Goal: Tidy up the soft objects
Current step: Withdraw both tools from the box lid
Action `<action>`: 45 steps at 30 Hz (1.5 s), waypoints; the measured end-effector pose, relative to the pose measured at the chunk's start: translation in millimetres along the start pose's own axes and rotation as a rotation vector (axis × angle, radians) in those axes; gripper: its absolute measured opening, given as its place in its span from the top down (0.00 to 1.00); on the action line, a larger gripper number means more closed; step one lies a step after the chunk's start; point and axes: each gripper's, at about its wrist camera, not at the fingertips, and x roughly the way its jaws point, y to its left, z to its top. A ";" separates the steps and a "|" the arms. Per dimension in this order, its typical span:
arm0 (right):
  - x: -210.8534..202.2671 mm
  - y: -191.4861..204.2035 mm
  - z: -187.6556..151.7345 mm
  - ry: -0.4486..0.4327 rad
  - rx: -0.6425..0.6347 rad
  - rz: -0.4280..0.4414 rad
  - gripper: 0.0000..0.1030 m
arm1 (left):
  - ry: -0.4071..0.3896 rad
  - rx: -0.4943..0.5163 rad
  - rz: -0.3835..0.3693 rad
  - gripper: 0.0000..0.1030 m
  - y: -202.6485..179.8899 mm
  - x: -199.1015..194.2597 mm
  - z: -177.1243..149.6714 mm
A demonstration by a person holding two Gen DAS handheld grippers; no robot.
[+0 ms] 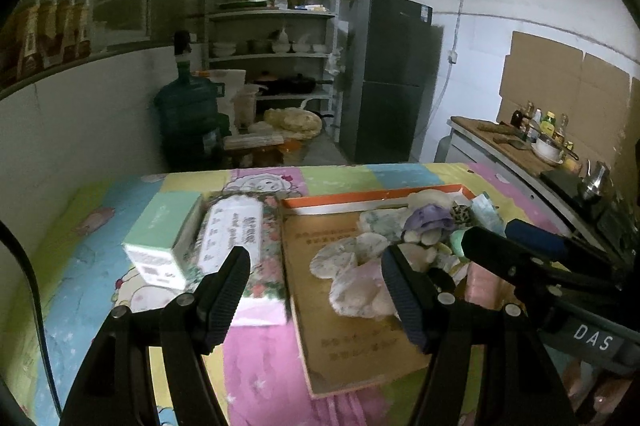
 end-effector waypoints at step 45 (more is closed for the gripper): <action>-76.9 102.4 -74.0 -0.141 -0.070 -0.169 0.28 | -0.153 -0.070 0.171 0.34 51.4 -115.7 -67.4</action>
